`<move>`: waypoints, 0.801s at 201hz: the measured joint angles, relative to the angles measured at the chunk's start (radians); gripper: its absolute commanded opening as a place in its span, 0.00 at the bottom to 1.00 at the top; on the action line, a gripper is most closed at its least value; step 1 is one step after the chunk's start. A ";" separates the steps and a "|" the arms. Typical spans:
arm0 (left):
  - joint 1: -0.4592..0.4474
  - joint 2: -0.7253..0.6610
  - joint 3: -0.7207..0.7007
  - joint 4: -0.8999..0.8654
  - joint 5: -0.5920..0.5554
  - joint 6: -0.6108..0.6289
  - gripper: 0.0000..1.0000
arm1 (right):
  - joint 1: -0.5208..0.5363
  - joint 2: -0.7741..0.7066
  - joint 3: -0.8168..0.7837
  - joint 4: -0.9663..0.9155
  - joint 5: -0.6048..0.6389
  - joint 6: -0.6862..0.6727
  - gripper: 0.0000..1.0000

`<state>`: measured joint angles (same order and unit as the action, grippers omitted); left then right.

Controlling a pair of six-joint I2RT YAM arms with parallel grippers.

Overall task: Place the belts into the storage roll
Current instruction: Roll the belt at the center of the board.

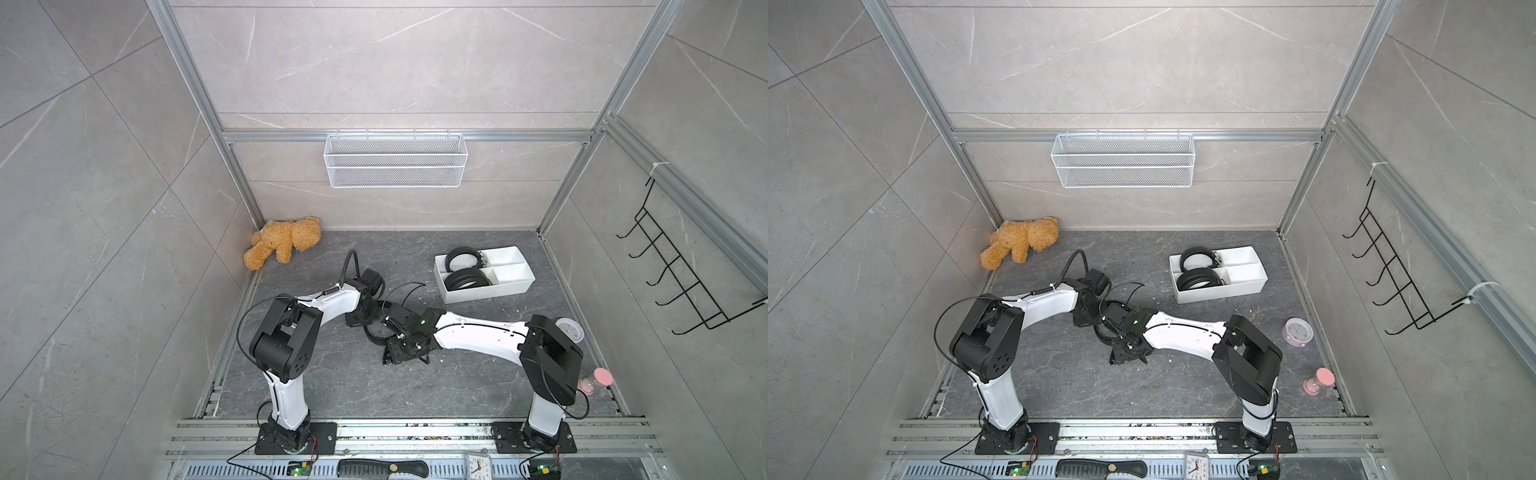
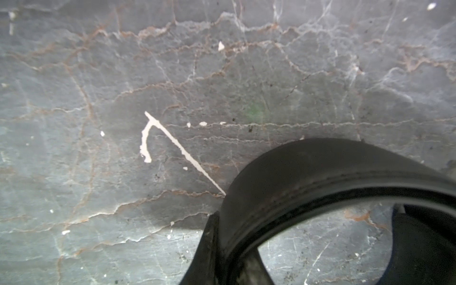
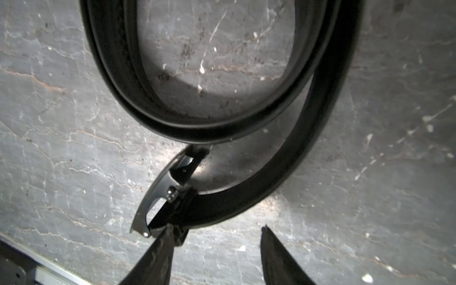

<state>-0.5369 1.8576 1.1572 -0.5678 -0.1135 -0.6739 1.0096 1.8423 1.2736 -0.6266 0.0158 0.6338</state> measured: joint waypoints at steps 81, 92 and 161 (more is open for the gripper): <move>-0.002 -0.009 -0.012 0.016 -0.004 -0.001 0.00 | -0.026 -0.026 -0.016 -0.036 0.072 0.052 0.61; -0.003 -0.009 -0.012 0.016 -0.005 -0.002 0.00 | -0.035 -0.024 -0.016 -0.035 0.075 0.057 0.61; -0.006 -0.009 -0.016 0.021 -0.011 -0.011 0.00 | -0.036 0.062 0.054 0.034 0.032 0.043 0.59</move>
<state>-0.5430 1.8484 1.1416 -0.5472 -0.1242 -0.6849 0.9737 1.9045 1.3273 -0.5930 0.0479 0.6773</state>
